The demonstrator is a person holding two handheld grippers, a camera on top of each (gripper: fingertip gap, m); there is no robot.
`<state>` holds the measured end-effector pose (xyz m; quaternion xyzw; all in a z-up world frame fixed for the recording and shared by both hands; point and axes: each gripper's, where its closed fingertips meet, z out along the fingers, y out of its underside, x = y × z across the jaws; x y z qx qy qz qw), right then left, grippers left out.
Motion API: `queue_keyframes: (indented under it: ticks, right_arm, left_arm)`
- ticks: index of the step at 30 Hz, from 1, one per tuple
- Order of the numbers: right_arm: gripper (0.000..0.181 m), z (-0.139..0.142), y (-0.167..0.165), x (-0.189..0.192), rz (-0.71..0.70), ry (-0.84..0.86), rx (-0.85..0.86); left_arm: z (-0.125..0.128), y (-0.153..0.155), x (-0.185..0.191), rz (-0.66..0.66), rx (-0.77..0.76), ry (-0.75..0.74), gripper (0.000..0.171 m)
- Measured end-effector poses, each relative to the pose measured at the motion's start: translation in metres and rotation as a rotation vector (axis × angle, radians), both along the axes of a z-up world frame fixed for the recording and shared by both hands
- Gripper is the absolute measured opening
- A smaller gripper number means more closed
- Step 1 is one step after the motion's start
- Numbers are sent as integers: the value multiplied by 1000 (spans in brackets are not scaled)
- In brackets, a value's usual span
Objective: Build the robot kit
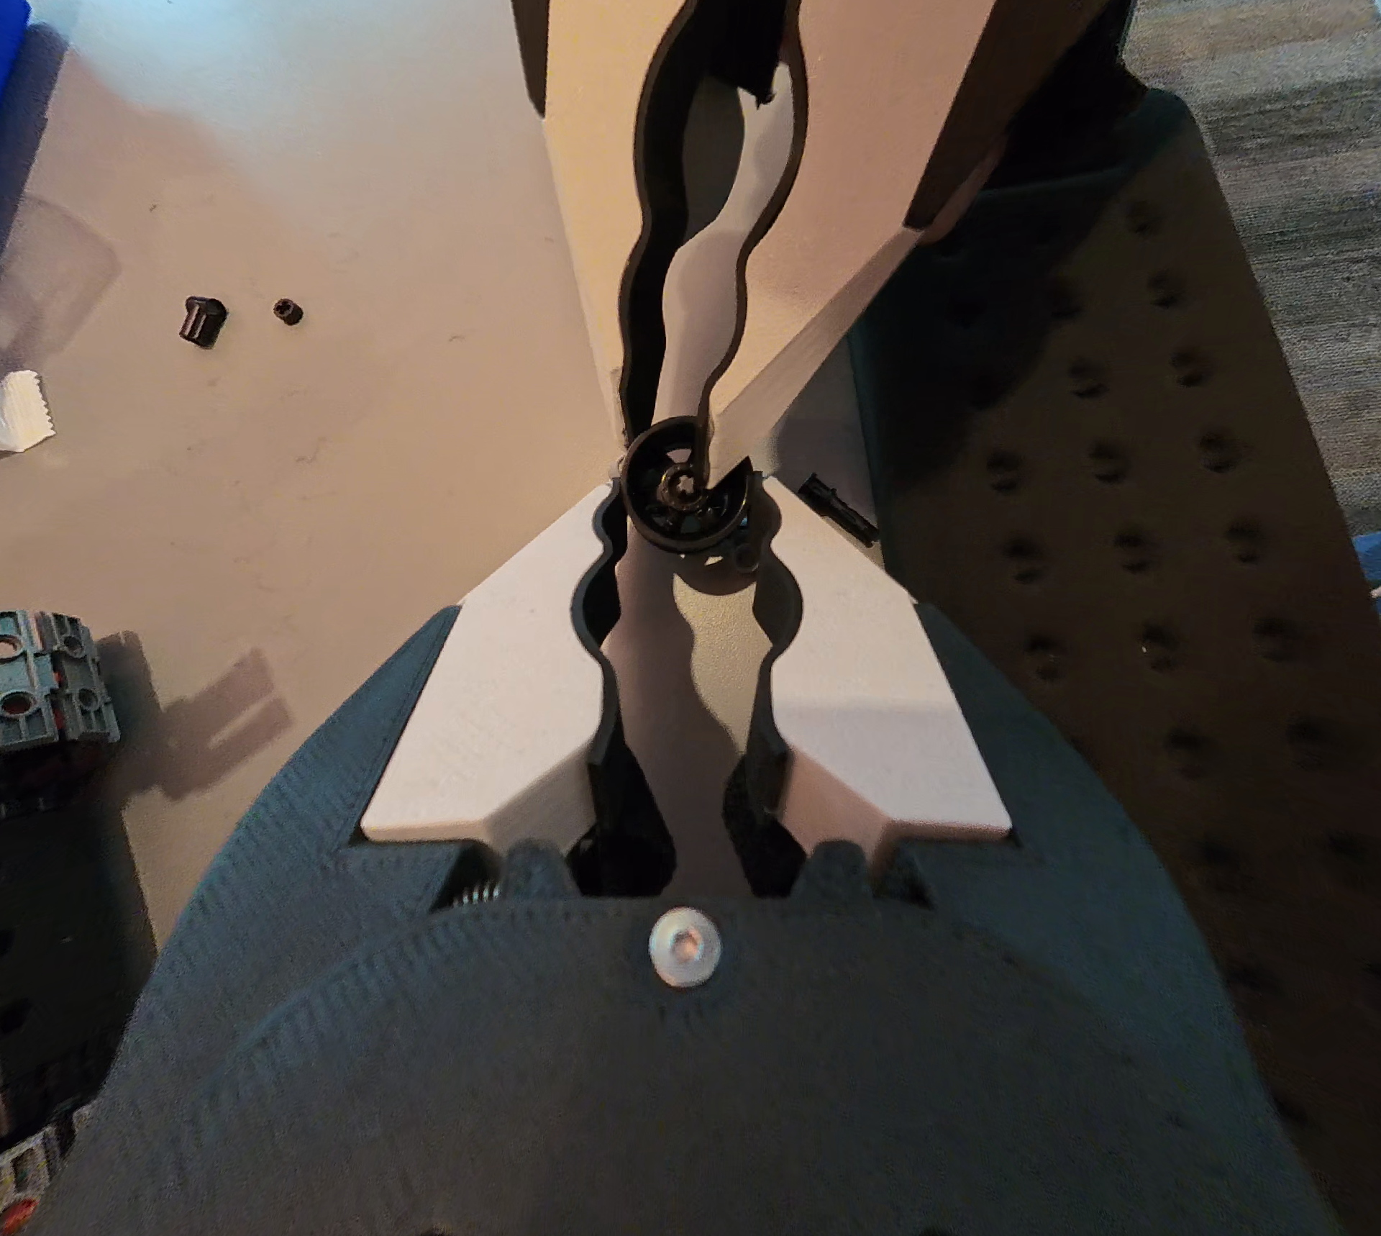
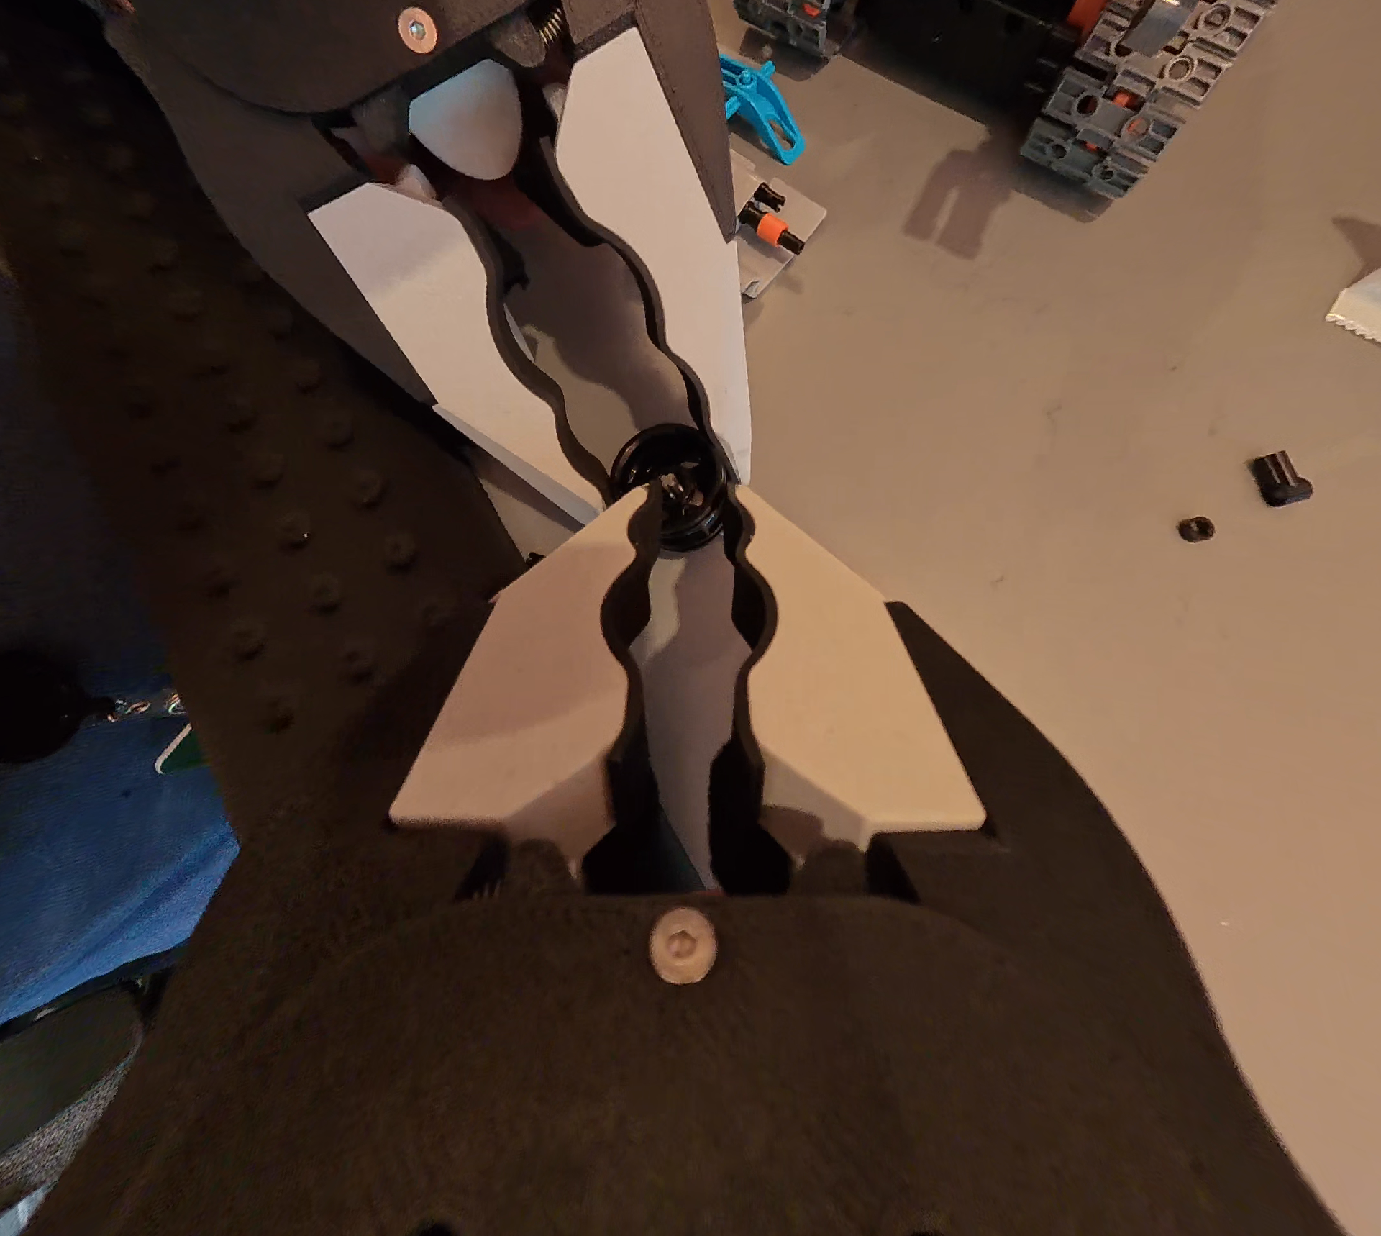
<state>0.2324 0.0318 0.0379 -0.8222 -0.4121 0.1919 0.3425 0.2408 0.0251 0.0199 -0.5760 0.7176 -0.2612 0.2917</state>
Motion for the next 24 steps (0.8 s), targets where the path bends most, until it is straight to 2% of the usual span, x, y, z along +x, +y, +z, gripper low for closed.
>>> queue_keyframes:
  ticks: [6,9,14,24]
  right_arm:
    - [11,0,2,5,-10,25,-23]
    - [2,-1,6,7,-28,47,-20]
    - [1,-1,9,7,-26,47,-21]
    - [1,-3,11,9,-37,69,-6]
  left_arm:
    - [0,3,3,-24,14,35,30]
    - [-2,4,3,-33,29,53,30]
    - [-2,4,3,-41,-16,57,30]
    - [-4,5,5,-54,19,78,29]
